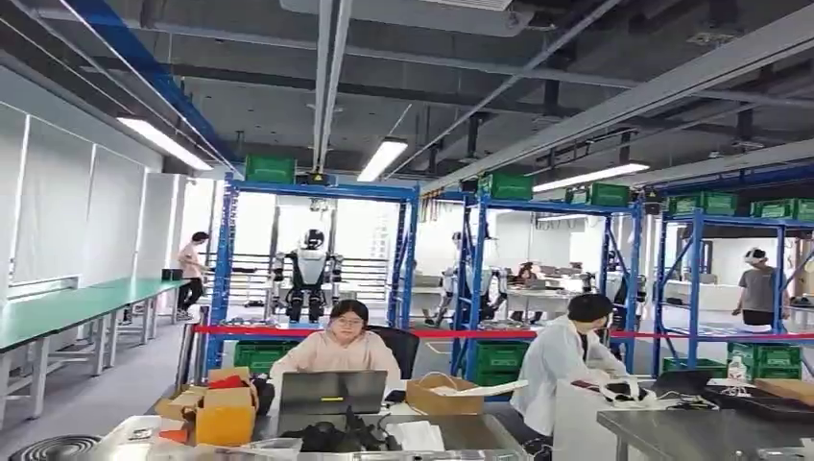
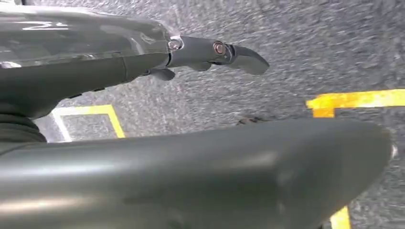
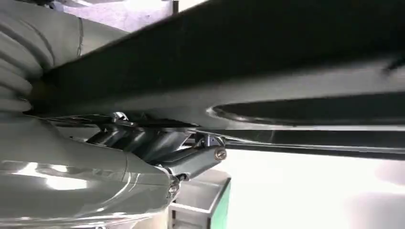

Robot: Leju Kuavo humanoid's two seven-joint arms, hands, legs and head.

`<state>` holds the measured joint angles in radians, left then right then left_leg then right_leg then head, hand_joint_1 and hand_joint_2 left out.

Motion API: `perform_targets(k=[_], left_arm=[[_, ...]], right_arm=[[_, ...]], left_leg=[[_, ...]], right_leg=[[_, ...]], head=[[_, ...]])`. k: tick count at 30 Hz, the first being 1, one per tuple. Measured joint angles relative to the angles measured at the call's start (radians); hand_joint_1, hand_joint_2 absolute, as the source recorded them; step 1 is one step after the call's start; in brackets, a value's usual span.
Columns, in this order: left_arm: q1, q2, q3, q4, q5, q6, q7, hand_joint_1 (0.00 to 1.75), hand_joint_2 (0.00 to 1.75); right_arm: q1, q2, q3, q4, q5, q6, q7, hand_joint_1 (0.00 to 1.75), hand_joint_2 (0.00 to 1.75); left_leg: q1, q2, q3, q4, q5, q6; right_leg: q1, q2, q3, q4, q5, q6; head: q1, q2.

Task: Take the parts from the cabinet and place them on the table.

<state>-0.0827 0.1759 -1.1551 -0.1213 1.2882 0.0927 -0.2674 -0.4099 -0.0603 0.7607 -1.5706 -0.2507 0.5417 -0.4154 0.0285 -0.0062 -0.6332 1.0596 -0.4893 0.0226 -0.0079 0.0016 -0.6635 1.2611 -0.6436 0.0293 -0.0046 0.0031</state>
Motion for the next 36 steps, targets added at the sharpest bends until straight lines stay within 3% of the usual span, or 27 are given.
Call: perform_targets(k=[1, 2, 3, 5, 6, 7, 9, 11, 12, 13, 16, 17, 18, 19, 21, 22, 23, 25, 27, 28, 29, 31, 32, 33, 34, 36], left_arm=[[0.0, 0.0, 0.0, 0.0, 0.0, 0.0, 0.0, 0.0, 1.75], [-0.001, 0.0, 0.0, 0.0, 0.0, 0.0, 0.0, 0.0, 1.75], [0.0, 0.0, 0.0, 0.0, 0.0, 0.0, 0.0, 0.0, 1.75], [-0.001, 0.0, 0.0, 0.0, 0.0, 0.0, 0.0, 0.0, 1.75], [-0.001, -0.002, 0.0, 0.0, 0.0, 0.0, 0.0, 0.0, 1.75], [-0.003, -0.01, -0.001, 0.0, 0.0, 0.0, 0.0, 0.0, 1.75], [0.0, -0.01, -0.001, 0.0, 0.001, 0.0, 0.0, 0.0, 1.75], [-0.001, -0.01, -0.001, 0.0, 0.001, -0.001, 0.0, 0.0, 1.75], [-0.002, -0.009, -0.002, 0.0, 0.001, -0.001, -0.001, 0.0, 1.75], [-0.002, -0.009, -0.002, 0.0, 0.001, -0.001, -0.002, 0.0, 1.75], [0.0, -0.001, -0.002, 0.0, 0.002, 0.001, -0.002, 0.0, 1.75], [0.002, 0.0, -0.002, 0.0, 0.002, 0.001, -0.002, 0.0, 1.75], [0.003, 0.0, -0.002, 0.0, 0.002, 0.001, -0.002, 0.0, 1.75], [0.003, 0.001, -0.002, 0.0, 0.002, 0.001, -0.002, 0.0, 1.75], [0.001, 0.003, -0.002, 0.0, 0.002, 0.001, -0.002, 0.0, 1.75], [-0.001, -0.001, -0.002, 0.0, 0.002, 0.001, -0.002, 0.0, 1.75], [-0.004, 0.001, -0.002, 0.0, 0.002, 0.001, -0.002, 0.0, 1.75], [0.0, 0.003, -0.002, 0.0, 0.003, 0.001, -0.003, 0.0, 1.75], [0.001, 0.003, -0.002, 0.0, 0.003, 0.001, -0.003, 0.0, 1.75], [-0.001, 0.003, -0.002, 0.0, 0.003, 0.001, -0.003, 0.0, 1.75], [-0.002, 0.005, -0.002, 0.0, 0.003, 0.001, -0.004, 0.0, 1.75], [-0.002, 0.006, -0.002, 0.0, 0.003, 0.001, -0.004, 0.0, 1.75], [-0.002, 0.006, -0.002, 0.0, 0.003, 0.001, -0.004, 0.0, 1.75], [0.0, 0.006, -0.002, 0.0, 0.003, 0.001, -0.003, 0.0, 1.75], [0.0, 0.006, -0.002, 0.0, 0.003, 0.001, -0.003, 0.0, 1.75], [-0.001, 0.006, -0.002, 0.0, 0.003, 0.001, -0.003, 0.0, 1.75]], right_arm=[[0.003, 0.0, 0.0, 0.0, 0.0, 0.0, 0.0, 1.75, 1.75], [0.004, 0.0, 0.0, 0.0, 0.0, 0.0, 0.0, 1.75, 1.75], [0.005, 0.0, 0.0, 0.0, 0.0, 0.0, 0.0, 1.75, 1.75], [0.005, 0.0, 0.0, -0.001, 0.0, 0.0, 0.0, 1.75, 1.75], [0.003, 0.0, 0.0, -0.002, 0.0, 0.0, 0.0, 1.75, 1.75], [0.002, 0.0, 0.0, -0.002, 0.0, 0.0, 0.0, 1.75, 1.75], [0.0, 0.0, -0.001, -0.004, 0.0, 0.0, 0.0, 1.75, 1.75], [0.0, 0.0, -0.002, -0.008, -0.001, 0.0, 0.0, 1.75, 1.75], [0.002, 0.001, -0.002, -0.01, -0.001, 0.0, -0.001, 1.75, 1.75], [0.0, 0.002, -0.003, -0.01, -0.002, 0.0, -0.002, 1.75, 1.75], [0.004, 0.003, -0.003, -0.008, -0.002, 0.0, -0.002, 1.75, 1.75], [0.007, 0.003, -0.003, -0.008, -0.002, 0.0, -0.002, 1.75, 1.75], [0.009, 0.003, -0.003, -0.008, -0.002, 0.0, -0.002, 1.75, 1.75], [0.01, 0.003, -0.003, -0.008, -0.002, 0.0, -0.002, 1.75, 1.75], [0.01, 0.003, -0.003, -0.008, -0.001, 0.0, -0.002, 1.75, 1.75], [0.01, 0.003, -0.004, -0.007, -0.002, 0.0, -0.003, 1.75, 1.75], [0.01, 0.004, -0.005, -0.007, -0.002, 0.0, -0.002, 1.75, 1.75], [0.011, 0.004, -0.005, -0.007, -0.002, 0.0, -0.003, 1.75, 1.75], [0.012, 0.005, -0.006, -0.008, -0.002, 0.0, -0.003, 1.75, 1.75], [0.011, 0.005, -0.006, -0.008, -0.002, 0.0, -0.003, 1.75, 1.75], [0.011, 0.005, -0.007, -0.008, -0.002, 0.0, -0.003, 1.75, 1.75], [0.016, 0.004, -0.007, -0.008, -0.002, 0.0, -0.003, 1.75, 1.75], [0.019, 0.004, -0.007, -0.007, -0.002, 0.0, -0.003, 1.75, 1.75], [0.021, 0.004, -0.007, -0.007, -0.002, 0.0, -0.003, 1.75, 1.75], [0.022, 0.004, -0.007, -0.007, -0.002, 0.0, -0.003, 1.75, 1.75], [0.02, 0.004, -0.008, -0.007, -0.002, 0.0, -0.003, 1.75, 1.75]], left_leg=[[-0.005, 0.0, 0.006, 0.0, -0.005, 0.003], [-0.008, -0.001, 0.012, 0.0, -0.01, 0.004], [-0.012, -0.003, 0.024, 0.0, -0.018, 0.006], [-0.014, -0.007, 0.046, -0.002, -0.031, 0.007], [-0.011, -0.008, 0.051, -0.005, -0.036, 0.006], [-0.012, -0.01, 0.053, -0.008, -0.038, 0.002], [-0.005, -0.01, 0.051, -0.012, -0.038, -0.006], [-0.01, -0.009, 0.064, -0.031, -0.038, -0.017], [-0.01, -0.004, 0.066, -0.023, -0.047, -0.015], [-0.011, -0.004, 0.055, 0.003, -0.06, -0.017], [-0.007, -0.004, -0.073, 0.226, -0.144, -0.034], [-0.005, -0.004, -0.099, 0.257, -0.139, -0.039], [-0.001, -0.003, -0.1, 0.238, -0.109, -0.045], [0.003, -0.003, -0.08, 0.182, -0.064, -0.052], [0.014, 0.001, -0.01, 0.018, 0.034, -0.068], [0.006, 0.002, 0.001, 0.013, 0.009, -0.073], [0.006, 0.001, 0.006, 0.0, 0.002, -0.046], [0.0, 0.0, 0.005, 0.001, -0.004, -0.029], [0.003, 0.0, 0.014, -0.002, -0.008, -0.015], [0.003, 0.0, 0.02, -0.003, -0.012, -0.008], [0.002, 0.0, 0.025, -0.003, -0.016, -0.003], [0.0, 0.0, 0.031, -0.003, -0.023, 0.001], [-0.001, 0.0, 0.035, -0.003, -0.028, 0.001], [-0.002, -0.001, 0.041, -0.003, -0.033, 0.001], [-0.003, -0.003, 0.05, -0.003, -0.039, 0.0], [-0.002, -0.006, 0.074, -0.004, -0.054, -0.005]], right_leg=[[0.0, 0.0, -0.051, 0.071, -0.009, -0.004], [0.003, 0.001, -0.071, 0.089, 0.0, -0.009], [0.009, 0.001, -0.074, 0.06, 0.039, -0.017], [0.029, 0.002, -0.017, -0.108, 0.156, -0.039], [0.043, 0.004, 0.011, -0.192, 0.201, -0.053], [0.048, 0.003, 0.021, -0.202, 0.19, -0.065], [0.054, 0.004, 0.024, -0.221, 0.187, -0.068], [0.05, 0.003, 0.043, -0.254, 0.183, -0.075], [0.04, -0.003, 0.063, -0.278, 0.191, -0.066], [0.039, -0.003, 0.073, -0.288, 0.191, -0.069], [0.036, -0.004, 0.089, -0.288, 0.177, -0.069], [0.034, -0.004, 0.094, -0.286, 0.172, -0.068], [0.031, -0.003, 0.1, -0.284, 0.165, -0.064], [0.027, -0.002, 0.108, -0.28, 0.156, -0.06], [0.017, -0.002, 0.123, -0.263, 0.132, -0.046], [0.023, 0.0, 0.12, -0.255, 0.122, -0.035], [0.023, 0.002, 0.116, -0.241, 0.113, -0.03], [0.021, 0.001, 0.12, -0.246, 0.111, -0.028], [0.016, 0.0, 0.123, -0.24, 0.097, -0.019], [0.015, 0.0, 0.111, -0.202, 0.078, -0.014], [0.013, 0.0, 0.074, -0.129, 0.047, -0.01], [0.011, 0.0, -0.028, 0.041, -0.011, -0.007], [0.011, 0.0, -0.064, 0.09, -0.013, -0.008], [0.011, 0.001, -0.078, 0.089, 0.01, -0.01], [0.012, 0.001, -0.065, 0.038, 0.06, -0.014], [0.017, 0.001, 0.003, -0.147, 0.178, -0.026]], head=[[0.0, 0.0], [0.0, 0.0], [0.0, 0.0], [0.0, -0.001], [0.0, -0.001], [0.0, -0.001], [0.001, 0.0], [0.0, -0.001], [0.0, 0.0], [0.001, -0.001], [0.001, -0.001], [0.001, -0.001], [0.001, -0.001], [0.001, -0.001], [0.001, -0.001], [0.001, -0.001], [0.0, -0.001], [0.0, -0.001], [0.001, 0.0], [0.0, -0.001], [0.0, -0.001], [0.0, -0.001], [0.0, -0.001], [0.0, -0.001], [0.0, -0.001], [0.0, -0.001]])
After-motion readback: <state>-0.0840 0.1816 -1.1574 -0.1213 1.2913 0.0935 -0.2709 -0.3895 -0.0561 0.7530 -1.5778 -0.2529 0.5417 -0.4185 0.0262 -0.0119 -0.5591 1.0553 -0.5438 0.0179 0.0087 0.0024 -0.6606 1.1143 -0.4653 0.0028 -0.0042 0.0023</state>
